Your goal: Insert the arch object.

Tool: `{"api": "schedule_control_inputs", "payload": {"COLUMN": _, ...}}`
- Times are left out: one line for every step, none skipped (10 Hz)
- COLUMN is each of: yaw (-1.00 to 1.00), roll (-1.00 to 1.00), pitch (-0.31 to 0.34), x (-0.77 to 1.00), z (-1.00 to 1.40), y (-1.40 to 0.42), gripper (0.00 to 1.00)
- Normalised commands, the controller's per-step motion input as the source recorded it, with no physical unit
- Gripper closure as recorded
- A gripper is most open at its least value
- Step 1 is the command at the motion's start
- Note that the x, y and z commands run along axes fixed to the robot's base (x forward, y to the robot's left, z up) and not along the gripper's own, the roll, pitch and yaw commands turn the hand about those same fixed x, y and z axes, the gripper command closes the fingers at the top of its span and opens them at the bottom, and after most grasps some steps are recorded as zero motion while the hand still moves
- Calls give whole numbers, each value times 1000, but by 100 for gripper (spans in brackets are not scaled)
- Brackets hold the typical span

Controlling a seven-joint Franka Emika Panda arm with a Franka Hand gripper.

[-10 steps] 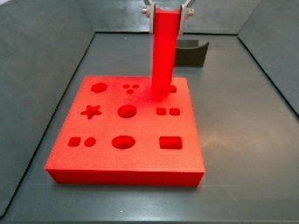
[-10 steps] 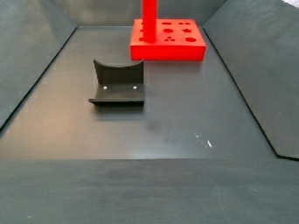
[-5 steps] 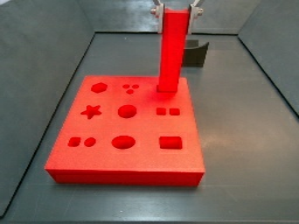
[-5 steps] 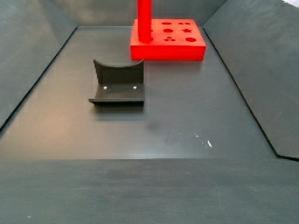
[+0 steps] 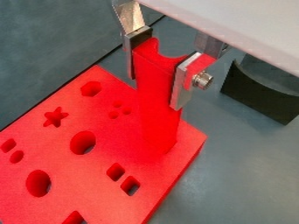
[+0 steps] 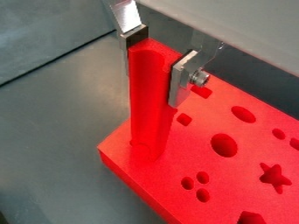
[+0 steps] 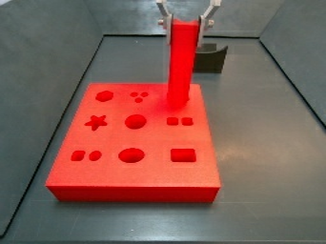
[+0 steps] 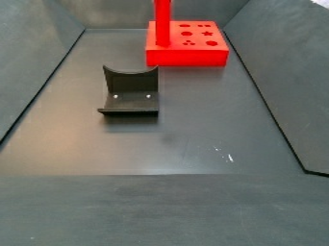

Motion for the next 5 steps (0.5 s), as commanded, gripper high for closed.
{"api": "schedule_control_inputs", "payload": {"yaw": 37, "roll": 307, "pitch": -13, "x": 69, "z": -457, "y": -77, "gripper": 100}}
{"api": "schedule_control_inputs", "payload": {"yaw": 43, "roll": 313, "pitch": 0, "x": 331, "z": -629, "y": -114, "gripper": 100}}
{"api": "schedule_control_inputs", "payload": {"yaw": 0, "roll": 100, "pitch": 0, "x": 254, "z": -920, "y": -17, "gripper": 100}}
{"api": "schedule_control_inputs", "payload": {"yaw": 0, "roll": 51, "pitch": 36, "x": 303, "z": -1000, "y": 0, "gripper": 100}}
{"api": "schedule_control_inputs", "payload": {"yaw": 0, "roll": 59, "pitch": 34, "x": 254, "z": -1000, "y": 0, "gripper": 100}}
